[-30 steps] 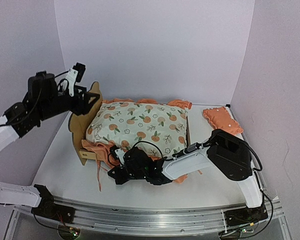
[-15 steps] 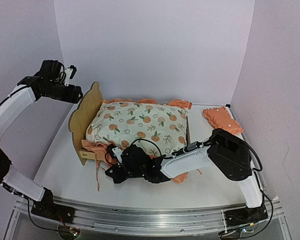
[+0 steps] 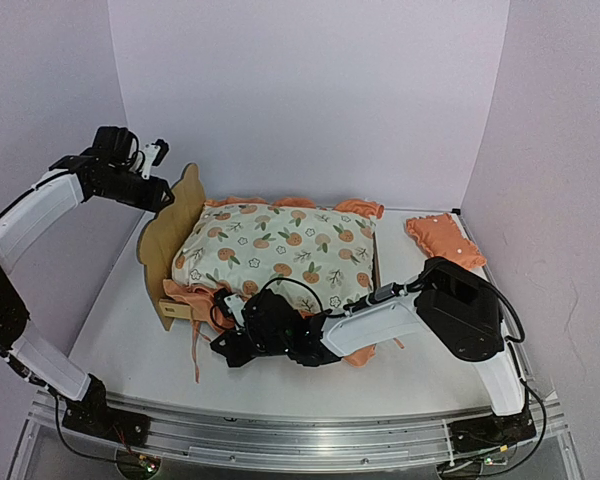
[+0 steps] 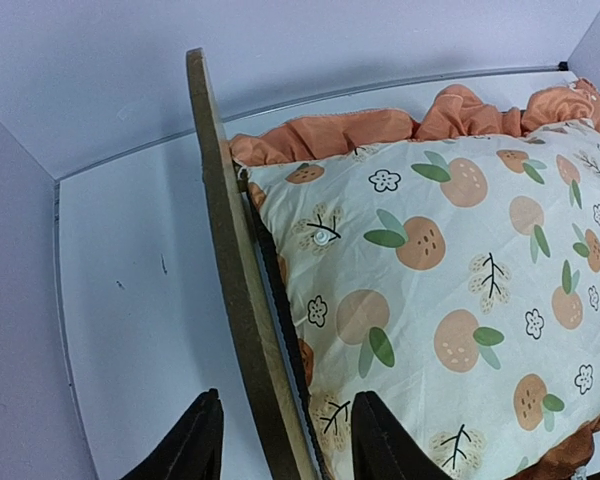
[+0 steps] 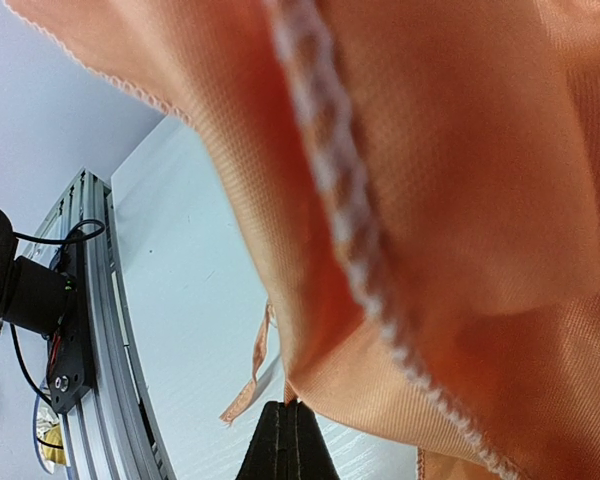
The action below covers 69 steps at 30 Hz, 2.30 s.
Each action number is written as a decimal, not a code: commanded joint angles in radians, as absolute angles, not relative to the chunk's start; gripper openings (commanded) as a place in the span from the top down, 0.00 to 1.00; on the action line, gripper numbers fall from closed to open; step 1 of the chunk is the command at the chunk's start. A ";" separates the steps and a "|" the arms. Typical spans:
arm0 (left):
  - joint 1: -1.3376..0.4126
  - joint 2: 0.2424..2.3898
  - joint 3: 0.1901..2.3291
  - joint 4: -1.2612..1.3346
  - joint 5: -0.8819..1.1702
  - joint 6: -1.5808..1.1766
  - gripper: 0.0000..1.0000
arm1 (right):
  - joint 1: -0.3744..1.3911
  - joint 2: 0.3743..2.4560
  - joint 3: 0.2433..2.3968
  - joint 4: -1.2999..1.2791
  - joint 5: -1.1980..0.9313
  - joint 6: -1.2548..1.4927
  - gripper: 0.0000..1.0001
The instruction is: Set up the pet bed
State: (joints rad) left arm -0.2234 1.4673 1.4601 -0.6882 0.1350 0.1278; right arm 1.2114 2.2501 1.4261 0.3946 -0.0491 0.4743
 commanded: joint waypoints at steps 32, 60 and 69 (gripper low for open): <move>-0.494 1.768 1.699 -0.556 0.273 0.173 0.83 | 1.200 2.080 1.337 0.300 0.114 0.390 1.00; -0.415 0.803 0.450 -0.029 0.487 -0.468 0.49 | 1.165 2.068 1.388 0.192 0.039 0.391 1.00; -0.590 1.020 0.235 0.480 0.371 -0.493 0.52 | 1.163 2.079 1.415 0.182 0.026 0.400 1.00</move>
